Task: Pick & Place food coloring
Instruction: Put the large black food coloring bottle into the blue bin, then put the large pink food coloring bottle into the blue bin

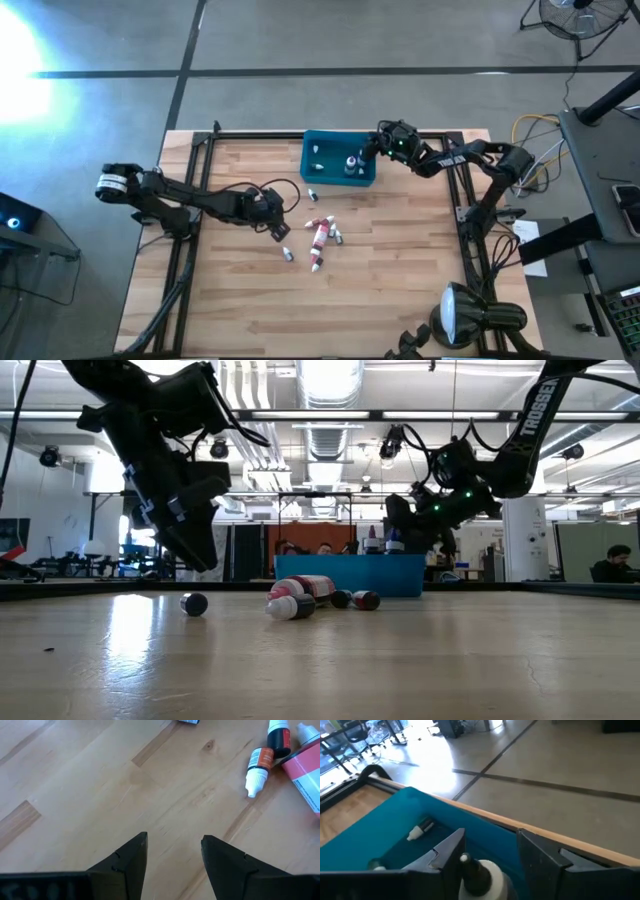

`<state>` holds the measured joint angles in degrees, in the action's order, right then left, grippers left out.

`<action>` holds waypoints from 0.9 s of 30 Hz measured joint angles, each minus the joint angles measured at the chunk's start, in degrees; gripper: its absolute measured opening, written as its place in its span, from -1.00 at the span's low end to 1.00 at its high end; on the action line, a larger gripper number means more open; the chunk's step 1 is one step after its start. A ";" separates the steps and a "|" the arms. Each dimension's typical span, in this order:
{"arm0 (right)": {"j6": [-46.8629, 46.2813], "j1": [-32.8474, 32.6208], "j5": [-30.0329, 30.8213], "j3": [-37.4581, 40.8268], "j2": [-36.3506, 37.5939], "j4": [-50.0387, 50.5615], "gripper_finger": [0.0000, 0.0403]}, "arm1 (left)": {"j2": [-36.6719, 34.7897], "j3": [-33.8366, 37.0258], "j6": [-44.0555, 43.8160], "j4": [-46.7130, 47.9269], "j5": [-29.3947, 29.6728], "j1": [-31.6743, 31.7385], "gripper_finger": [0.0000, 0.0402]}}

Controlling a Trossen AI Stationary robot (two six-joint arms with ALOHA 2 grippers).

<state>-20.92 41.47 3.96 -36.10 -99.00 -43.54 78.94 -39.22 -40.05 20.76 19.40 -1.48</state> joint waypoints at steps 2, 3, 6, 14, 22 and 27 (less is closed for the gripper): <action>0.08 0.00 -0.09 0.00 0.06 0.01 -0.19 | 0.00 0.00 -0.07 -0.24 0.00 0.00 -0.19; 0.10 0.01 -0.09 0.00 0.23 0.02 -0.20 | 0.00 0.00 -0.11 -0.32 0.00 0.00 -0.19; 0.10 0.04 -0.06 0.00 1.41 0.03 -0.21 | 0.00 0.00 -0.13 -0.70 0.00 0.00 -0.19; 0.83 0.01 -0.13 0.00 10.93 3.88 -0.11 | 0.00 -0.02 -0.42 -1.23 -0.04 0.02 -0.19; 4.08 -4.93 -6.74 0.00 26.61 28.24 -0.04 | 0.26 0.18 0.68 -5.00 -5.84 1.38 -0.19; -0.62 -12.10 -2.15 0.00 32.94 44.53 -0.04 | 2.54 -0.15 1.21 -8.83 -13.21 2.94 -0.19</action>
<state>-21.54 29.37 1.81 -36.10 -66.06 0.99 81.47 -39.37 -38.84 11.94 6.18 1.47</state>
